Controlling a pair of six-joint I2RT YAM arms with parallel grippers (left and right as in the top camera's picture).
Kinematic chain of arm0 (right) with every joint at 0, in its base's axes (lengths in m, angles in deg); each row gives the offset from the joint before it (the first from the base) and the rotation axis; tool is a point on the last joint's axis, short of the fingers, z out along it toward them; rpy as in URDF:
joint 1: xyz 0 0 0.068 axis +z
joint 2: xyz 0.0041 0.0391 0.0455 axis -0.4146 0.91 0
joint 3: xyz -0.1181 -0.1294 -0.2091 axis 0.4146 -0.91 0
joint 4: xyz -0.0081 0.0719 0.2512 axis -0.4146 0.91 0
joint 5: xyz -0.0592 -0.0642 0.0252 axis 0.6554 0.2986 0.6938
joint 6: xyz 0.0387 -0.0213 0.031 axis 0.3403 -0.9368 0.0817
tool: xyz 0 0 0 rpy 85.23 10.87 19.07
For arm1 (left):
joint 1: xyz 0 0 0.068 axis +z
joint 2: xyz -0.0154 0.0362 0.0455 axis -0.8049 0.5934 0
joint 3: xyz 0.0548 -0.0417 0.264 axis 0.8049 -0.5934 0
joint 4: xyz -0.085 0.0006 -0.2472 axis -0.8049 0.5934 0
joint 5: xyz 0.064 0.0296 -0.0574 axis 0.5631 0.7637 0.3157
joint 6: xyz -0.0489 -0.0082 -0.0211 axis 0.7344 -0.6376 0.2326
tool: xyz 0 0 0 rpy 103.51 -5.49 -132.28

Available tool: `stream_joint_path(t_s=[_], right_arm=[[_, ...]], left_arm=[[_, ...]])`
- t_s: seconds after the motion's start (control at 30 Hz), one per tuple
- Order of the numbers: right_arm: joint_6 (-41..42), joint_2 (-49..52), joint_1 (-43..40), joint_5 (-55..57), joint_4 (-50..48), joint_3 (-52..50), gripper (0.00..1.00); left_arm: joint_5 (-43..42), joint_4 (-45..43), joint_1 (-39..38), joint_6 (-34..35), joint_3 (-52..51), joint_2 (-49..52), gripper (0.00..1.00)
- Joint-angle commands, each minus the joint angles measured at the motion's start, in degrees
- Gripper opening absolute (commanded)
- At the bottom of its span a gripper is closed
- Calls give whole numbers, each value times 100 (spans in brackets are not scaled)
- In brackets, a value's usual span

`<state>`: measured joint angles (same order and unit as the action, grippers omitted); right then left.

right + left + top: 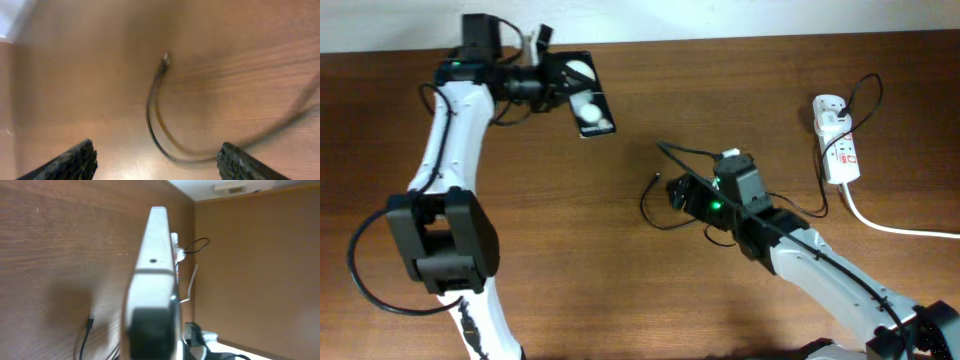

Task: Plug charger to phone and switch on socket
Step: 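Move the right gripper down over the black USB-C cable end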

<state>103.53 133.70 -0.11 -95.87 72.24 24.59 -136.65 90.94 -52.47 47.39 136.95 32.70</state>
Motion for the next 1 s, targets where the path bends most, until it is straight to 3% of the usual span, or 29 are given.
stream_joint_path(t_s=[0.0, 0.23, 0.43, 0.47, 0.5, 0.57, 0.6, 0.73, 0.97], right_arm=[[-837, -26, 24, -15, 894, 960, 79], [-1128, 334, 26, 227, 2603, 2651, 69], [-1233, 2177, 37, -92, 3871, 4415, 64], [-1228, 2444, 37, -122, 3840, 4505, 68], [-1228, 2723, 37, -118, 3733, 4503, 86], [-1165, 2977, 42, -116, 3639, 4503, 86], [-1047, 3119, 74, -109, 3528, 4503, 70], [-570, 3381, 212, -42, 3209, 4498, 51], [278, 3720, 424, 321, 3215, 4496, 35]], left_arm=[[-850, -28, 367, -149, 4, -2, 0], [-857, -11, 590, -151, 4, -2, 0], [-841, 11, 590, -149, 4, -2, 0], [-844, 20, 590, -149, 4, -2, 0], [-844, 35, 590, -149, 4, -2, 0], [-844, 35, 590, -149, 4, -2, 0], [-841, 33, 590, -151, 4, -2, 0], [-841, 35, 590, -149, 4, -2, 0], [-820, 140, 590, -149, 4, -2, 0]])
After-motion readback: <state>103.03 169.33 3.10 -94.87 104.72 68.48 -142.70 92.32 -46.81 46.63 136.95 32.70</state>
